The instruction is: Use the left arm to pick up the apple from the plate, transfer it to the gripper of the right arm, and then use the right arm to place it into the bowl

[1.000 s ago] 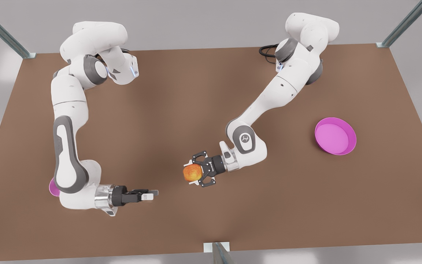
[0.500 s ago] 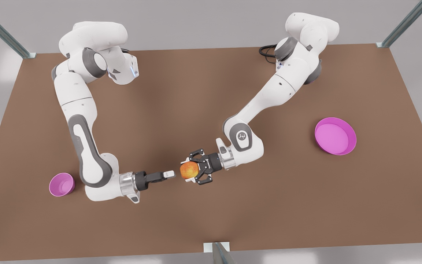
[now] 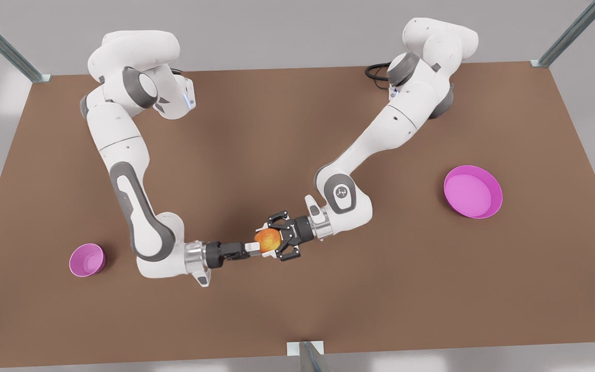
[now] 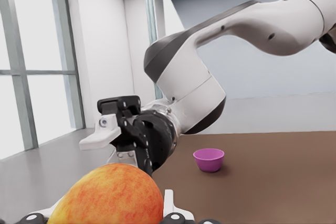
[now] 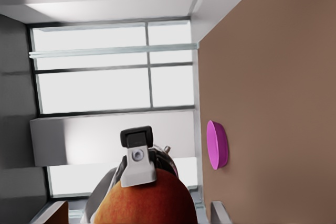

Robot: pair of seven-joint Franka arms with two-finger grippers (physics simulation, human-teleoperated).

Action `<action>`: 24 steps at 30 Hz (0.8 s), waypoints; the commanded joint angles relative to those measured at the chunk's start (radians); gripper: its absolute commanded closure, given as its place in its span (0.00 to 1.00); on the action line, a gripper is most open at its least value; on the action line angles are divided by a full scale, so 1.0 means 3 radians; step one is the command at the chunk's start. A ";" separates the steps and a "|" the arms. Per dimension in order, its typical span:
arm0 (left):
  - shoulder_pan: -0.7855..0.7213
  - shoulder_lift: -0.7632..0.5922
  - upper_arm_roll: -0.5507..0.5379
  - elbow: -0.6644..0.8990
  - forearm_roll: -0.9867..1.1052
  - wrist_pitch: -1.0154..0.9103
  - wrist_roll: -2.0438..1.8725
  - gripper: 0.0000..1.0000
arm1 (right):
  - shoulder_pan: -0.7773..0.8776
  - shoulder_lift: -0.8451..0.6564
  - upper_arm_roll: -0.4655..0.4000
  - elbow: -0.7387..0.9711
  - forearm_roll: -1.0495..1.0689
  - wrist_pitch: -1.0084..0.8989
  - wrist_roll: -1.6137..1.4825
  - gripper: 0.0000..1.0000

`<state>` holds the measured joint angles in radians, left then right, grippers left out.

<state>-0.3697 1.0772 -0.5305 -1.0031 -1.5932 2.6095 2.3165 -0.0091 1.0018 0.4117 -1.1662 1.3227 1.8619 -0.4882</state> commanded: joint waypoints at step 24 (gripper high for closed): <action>0.0010 -0.0006 0.0020 0.0000 0.0039 -0.0031 0.0066 0.33 | 0.0107 -0.0133 0.0136 -0.0290 0.0019 0.0303 -0.0556 0.56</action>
<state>-0.3662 1.0772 -0.5243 -1.0035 -1.5915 2.6097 2.3615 0.0235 0.9629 0.4520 -1.2545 1.3375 1.9439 -0.6105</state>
